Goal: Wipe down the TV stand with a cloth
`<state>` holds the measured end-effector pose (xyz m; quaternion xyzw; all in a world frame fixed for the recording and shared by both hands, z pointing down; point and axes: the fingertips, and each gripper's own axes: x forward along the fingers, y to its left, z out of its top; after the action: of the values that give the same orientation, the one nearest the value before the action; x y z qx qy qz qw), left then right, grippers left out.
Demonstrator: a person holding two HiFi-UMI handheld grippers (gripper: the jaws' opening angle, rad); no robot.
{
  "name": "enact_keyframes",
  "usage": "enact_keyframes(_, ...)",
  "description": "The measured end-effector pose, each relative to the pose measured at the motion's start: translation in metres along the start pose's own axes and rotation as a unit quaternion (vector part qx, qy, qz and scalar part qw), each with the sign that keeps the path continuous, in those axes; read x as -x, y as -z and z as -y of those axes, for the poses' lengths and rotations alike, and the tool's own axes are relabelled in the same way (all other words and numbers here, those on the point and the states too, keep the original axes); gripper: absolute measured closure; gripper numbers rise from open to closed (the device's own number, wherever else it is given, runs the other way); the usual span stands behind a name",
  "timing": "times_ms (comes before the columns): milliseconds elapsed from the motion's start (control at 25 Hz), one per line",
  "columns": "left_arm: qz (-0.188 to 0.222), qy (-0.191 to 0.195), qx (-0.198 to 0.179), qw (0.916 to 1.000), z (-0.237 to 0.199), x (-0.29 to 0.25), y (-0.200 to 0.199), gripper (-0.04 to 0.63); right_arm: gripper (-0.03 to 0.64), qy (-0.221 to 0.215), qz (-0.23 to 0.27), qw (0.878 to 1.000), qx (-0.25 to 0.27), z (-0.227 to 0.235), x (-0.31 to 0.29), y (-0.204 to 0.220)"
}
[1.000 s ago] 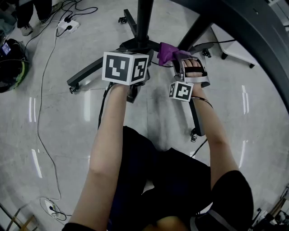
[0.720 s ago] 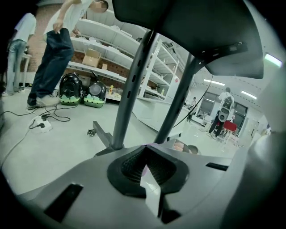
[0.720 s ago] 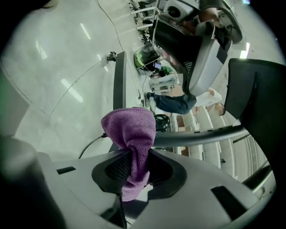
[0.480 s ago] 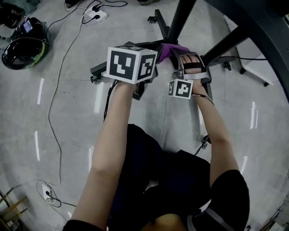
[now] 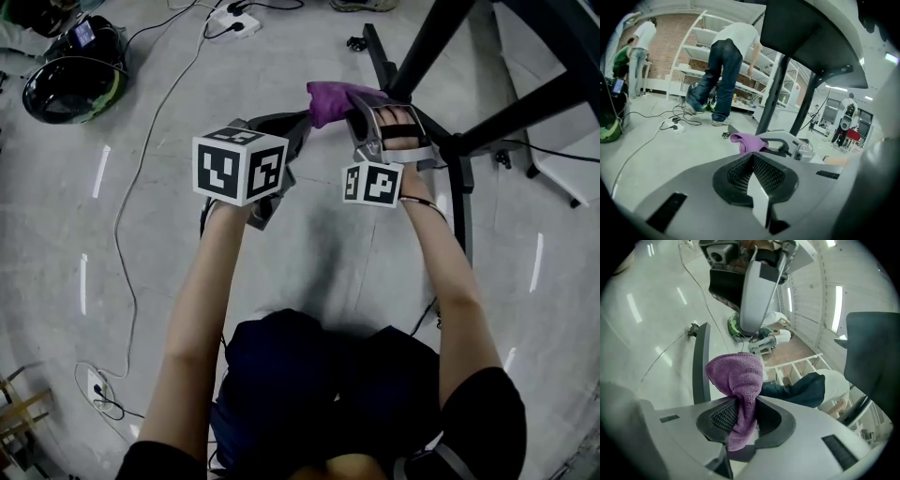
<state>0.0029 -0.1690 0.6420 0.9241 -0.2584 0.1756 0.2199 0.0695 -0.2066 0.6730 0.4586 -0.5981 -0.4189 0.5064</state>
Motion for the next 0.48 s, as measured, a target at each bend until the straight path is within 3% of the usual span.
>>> enact_keyframes(120, 0.014, -0.010, 0.018, 0.9997, -0.020, 0.007, 0.015, 0.588, 0.511, -0.007, 0.015, 1.000, 0.010, -0.010, -0.010, -0.019)
enact_keyframes(320, 0.022, -0.042, 0.017, 0.9987, -0.048, 0.026, 0.037, 0.588, 0.511, -0.010, 0.046, 0.999, 0.014, -0.020, -0.031, -0.056)
enact_keyframes(480, 0.033, -0.066, 0.046, 0.9962, -0.072, 0.043, 0.050, 0.588, 0.511, -0.005, 0.070, 0.997, 0.009, -0.024, -0.042, -0.089)
